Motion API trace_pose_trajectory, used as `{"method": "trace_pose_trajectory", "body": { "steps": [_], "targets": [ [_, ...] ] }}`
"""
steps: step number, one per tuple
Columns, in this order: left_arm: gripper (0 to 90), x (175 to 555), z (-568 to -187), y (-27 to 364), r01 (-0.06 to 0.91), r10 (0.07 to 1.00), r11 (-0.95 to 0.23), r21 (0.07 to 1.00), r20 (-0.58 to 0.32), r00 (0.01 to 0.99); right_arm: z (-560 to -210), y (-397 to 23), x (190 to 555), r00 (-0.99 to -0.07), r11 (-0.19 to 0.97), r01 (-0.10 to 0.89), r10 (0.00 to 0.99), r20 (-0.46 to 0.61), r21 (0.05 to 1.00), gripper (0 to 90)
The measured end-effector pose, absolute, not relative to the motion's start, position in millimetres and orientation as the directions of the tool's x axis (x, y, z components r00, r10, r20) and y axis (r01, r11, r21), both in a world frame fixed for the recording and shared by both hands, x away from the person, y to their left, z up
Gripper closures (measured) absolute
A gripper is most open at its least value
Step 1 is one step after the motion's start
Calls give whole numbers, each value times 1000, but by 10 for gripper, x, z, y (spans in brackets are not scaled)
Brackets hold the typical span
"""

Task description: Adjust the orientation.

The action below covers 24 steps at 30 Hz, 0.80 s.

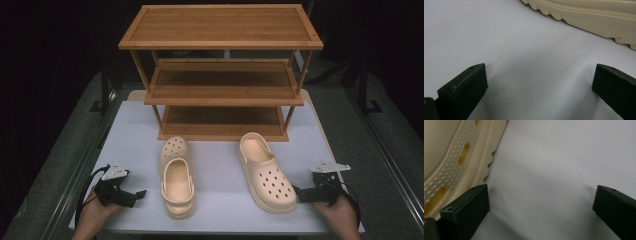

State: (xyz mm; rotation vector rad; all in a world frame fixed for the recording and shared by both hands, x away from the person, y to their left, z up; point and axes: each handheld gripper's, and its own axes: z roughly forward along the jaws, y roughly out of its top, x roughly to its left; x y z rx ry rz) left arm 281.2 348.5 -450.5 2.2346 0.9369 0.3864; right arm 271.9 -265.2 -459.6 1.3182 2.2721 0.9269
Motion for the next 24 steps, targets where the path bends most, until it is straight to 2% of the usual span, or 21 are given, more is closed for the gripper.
{"method": "trace_pose_trajectory", "body": {
  "steps": [9,10,11,12,14,16,21,22,24],
  "targets": [
    [0,2814,-4505,3489,517,718,-510,688,9,696,-4597,-2655,2719,-504,352,631,863,21,692,1],
    [15,2802,-4495,3501,517,725,-501,694,11,689,-4598,-2655,2718,-505,352,630,863,21,693,1],
    [66,2802,-4495,3501,517,725,-501,694,11,689,-4598,-2655,2718,-505,352,630,863,21,693,1],
    [66,2784,-4487,3519,506,727,-490,709,12,686,-4598,-2656,2717,-505,353,628,863,19,693,1],
    [255,2776,-4458,3555,503,734,-483,717,19,678,-4598,-2653,2714,-505,353,628,863,18,693,1],
    [268,2779,-4445,3562,507,738,-482,714,19,675,-4597,-2653,2712,-505,353,628,863,17,694,1],
    [550,2797,-4352,3579,499,749,-455,738,14,663,-4597,-2651,2710,-503,352,629,864,17,693,1],
    [695,2807,-4327,3578,505,747,-449,737,1,664,-4597,-2651,2711,-503,352,629,864,17,693,1],
    [830,2825,-4279,3573,513,748,-443,736,-13,664,-4597,-2652,2712,-503,353,629,864,17,693,1]
  ]
}}
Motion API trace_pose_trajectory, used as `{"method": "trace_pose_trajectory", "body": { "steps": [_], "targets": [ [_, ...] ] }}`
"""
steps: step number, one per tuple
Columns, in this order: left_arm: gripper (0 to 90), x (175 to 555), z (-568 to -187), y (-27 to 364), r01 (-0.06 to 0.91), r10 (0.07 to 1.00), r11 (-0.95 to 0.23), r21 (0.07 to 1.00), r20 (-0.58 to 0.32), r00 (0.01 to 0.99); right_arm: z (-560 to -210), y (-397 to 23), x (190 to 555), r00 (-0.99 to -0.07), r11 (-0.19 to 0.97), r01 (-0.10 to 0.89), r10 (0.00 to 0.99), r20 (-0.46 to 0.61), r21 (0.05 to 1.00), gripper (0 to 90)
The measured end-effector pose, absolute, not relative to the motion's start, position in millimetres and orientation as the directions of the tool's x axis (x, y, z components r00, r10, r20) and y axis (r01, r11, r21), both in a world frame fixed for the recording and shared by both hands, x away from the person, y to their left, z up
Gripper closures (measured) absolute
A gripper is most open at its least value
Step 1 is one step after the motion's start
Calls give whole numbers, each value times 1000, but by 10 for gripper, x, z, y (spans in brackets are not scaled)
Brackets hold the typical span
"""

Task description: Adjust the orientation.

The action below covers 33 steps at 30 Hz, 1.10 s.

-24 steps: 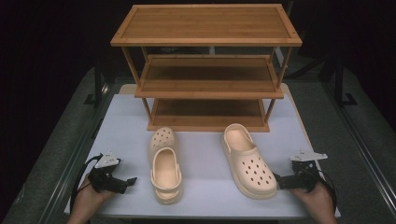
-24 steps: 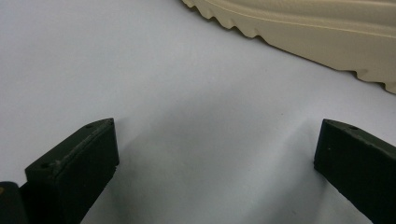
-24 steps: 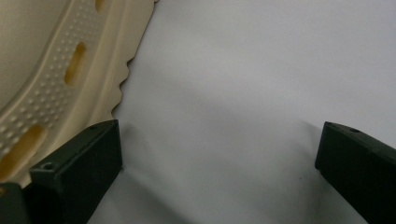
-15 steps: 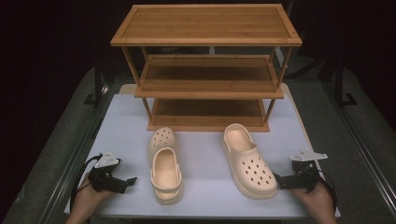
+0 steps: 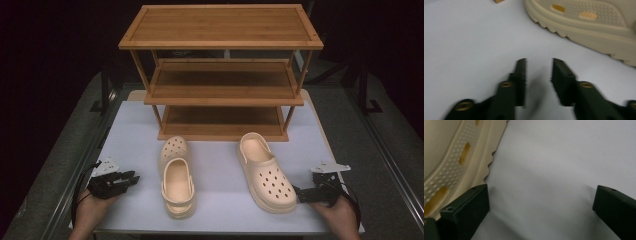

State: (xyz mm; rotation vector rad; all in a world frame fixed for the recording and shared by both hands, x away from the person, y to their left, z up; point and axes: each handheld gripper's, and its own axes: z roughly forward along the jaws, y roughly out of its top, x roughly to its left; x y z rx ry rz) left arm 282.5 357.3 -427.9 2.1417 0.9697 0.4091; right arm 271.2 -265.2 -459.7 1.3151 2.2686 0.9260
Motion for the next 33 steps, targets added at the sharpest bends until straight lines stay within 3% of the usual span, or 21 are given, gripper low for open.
{"method": "trace_pose_trajectory", "body": {
  "steps": [3,33],
  "targets": [
    [900,2868,-4207,3551,524,749,-430,735,-33,661,-4597,-2652,2712,-503,353,629,864,17,693,1],
    [900,3577,-4173,3054,495,701,-469,731,-33,713,-4599,-2653,2714,-505,353,627,863,16,695,1]
  ]
}}
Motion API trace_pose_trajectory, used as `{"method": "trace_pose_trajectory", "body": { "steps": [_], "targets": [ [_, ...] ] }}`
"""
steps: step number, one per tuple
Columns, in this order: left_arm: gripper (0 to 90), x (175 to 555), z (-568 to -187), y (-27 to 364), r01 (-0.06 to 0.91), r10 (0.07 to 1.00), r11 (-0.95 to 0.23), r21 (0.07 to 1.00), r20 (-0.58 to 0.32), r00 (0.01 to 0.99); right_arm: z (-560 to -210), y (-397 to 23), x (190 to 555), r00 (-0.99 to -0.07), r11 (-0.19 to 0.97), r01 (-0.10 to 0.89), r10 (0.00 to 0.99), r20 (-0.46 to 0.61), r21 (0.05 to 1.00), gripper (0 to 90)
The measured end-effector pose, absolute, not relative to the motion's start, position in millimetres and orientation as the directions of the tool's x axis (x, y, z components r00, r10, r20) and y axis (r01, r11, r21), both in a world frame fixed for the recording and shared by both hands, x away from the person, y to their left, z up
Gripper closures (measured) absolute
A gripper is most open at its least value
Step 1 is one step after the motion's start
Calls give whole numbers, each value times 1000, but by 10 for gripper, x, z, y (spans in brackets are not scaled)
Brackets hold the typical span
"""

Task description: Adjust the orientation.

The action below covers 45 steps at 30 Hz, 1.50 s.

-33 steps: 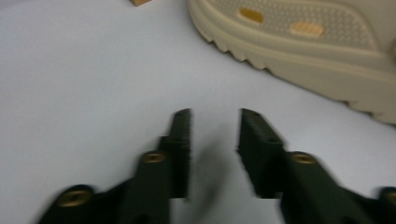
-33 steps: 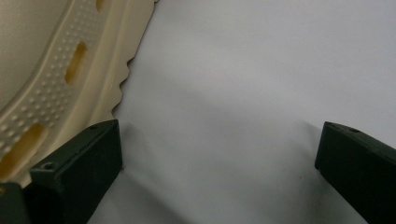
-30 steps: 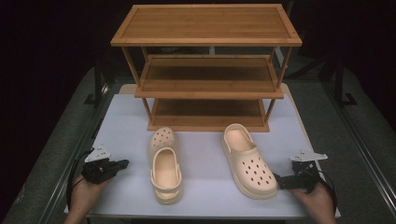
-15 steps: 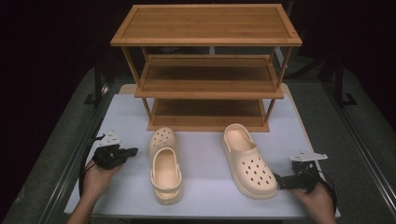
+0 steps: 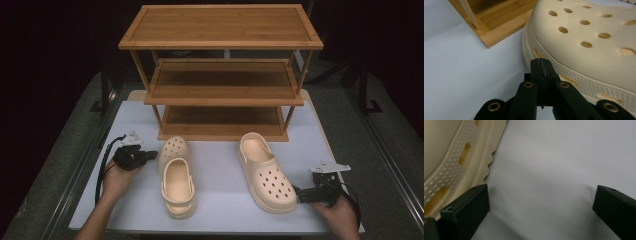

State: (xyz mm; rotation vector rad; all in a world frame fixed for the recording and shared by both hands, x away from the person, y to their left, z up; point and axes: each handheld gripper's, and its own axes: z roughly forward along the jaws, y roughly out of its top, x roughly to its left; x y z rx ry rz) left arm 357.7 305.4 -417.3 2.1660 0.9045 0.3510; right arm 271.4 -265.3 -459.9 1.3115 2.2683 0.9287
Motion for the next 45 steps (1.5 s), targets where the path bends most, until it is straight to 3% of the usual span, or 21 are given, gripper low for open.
{"method": "trace_pose_trajectory", "body": {
  "steps": [4,20,45],
  "targets": [
    [900,3598,-4153,2996,484,697,-501,718,3,717,-4599,-2654,2714,-504,353,627,863,17,695,1],
    [900,3735,-4179,2922,498,690,-479,723,-40,722,-4600,-2654,2715,-505,353,627,863,17,695,1],
    [900,3945,-4191,2315,453,627,-529,718,-29,779,-4600,-2656,2716,-505,352,627,863,18,695,1]
  ]
}}
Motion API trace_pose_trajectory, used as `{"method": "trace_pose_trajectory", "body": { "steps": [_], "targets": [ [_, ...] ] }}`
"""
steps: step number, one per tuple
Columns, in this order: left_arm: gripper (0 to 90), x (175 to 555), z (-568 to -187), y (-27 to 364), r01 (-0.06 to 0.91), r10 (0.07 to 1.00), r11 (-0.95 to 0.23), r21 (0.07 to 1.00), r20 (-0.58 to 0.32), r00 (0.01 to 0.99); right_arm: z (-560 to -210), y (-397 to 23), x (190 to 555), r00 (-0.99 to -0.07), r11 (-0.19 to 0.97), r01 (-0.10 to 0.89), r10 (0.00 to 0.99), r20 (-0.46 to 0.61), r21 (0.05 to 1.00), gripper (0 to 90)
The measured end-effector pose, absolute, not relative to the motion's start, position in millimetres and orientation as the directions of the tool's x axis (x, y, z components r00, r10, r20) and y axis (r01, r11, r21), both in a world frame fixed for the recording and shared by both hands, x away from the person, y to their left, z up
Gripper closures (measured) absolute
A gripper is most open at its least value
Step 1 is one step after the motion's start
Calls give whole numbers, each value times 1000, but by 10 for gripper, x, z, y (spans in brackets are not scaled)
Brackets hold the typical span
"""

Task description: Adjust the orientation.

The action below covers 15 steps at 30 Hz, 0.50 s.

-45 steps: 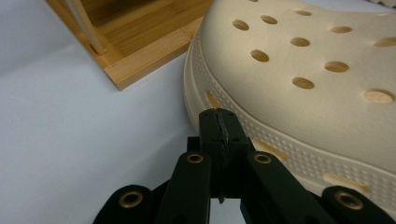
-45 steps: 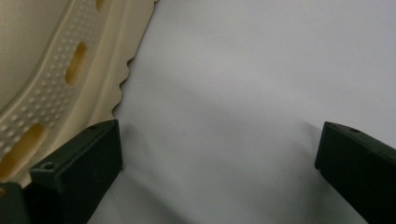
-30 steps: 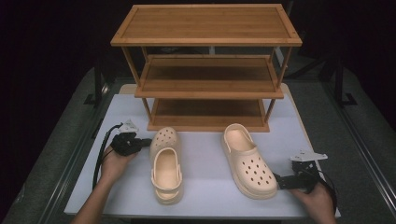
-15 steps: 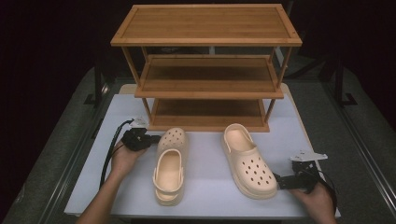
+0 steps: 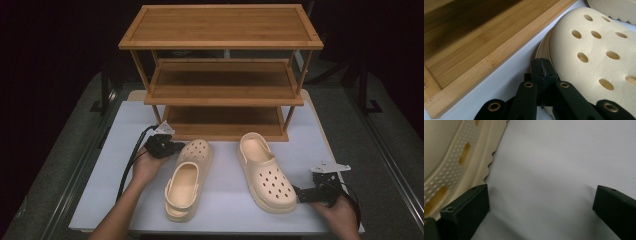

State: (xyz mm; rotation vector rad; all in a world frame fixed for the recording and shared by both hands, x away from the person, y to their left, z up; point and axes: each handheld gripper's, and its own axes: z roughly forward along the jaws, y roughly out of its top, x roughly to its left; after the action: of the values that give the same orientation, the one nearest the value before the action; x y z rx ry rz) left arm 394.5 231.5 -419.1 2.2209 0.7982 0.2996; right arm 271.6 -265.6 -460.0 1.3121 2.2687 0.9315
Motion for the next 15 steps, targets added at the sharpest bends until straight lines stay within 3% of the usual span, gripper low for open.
{"method": "trace_pose_trajectory", "body": {
  "steps": [2,8,15],
  "targets": [
    [896,3903,-4166,2357,452,627,-547,705,-13,779,-4600,-2655,2714,-504,351,627,863,19,695,1],
    [713,3751,-4069,2568,468,623,-522,713,-57,781,-4600,-2655,2714,-504,351,628,863,19,695,1],
    [603,3546,-3951,2735,470,625,-473,745,-93,775,-4600,-2655,2714,-505,352,626,863,18,695,1]
  ]
}}
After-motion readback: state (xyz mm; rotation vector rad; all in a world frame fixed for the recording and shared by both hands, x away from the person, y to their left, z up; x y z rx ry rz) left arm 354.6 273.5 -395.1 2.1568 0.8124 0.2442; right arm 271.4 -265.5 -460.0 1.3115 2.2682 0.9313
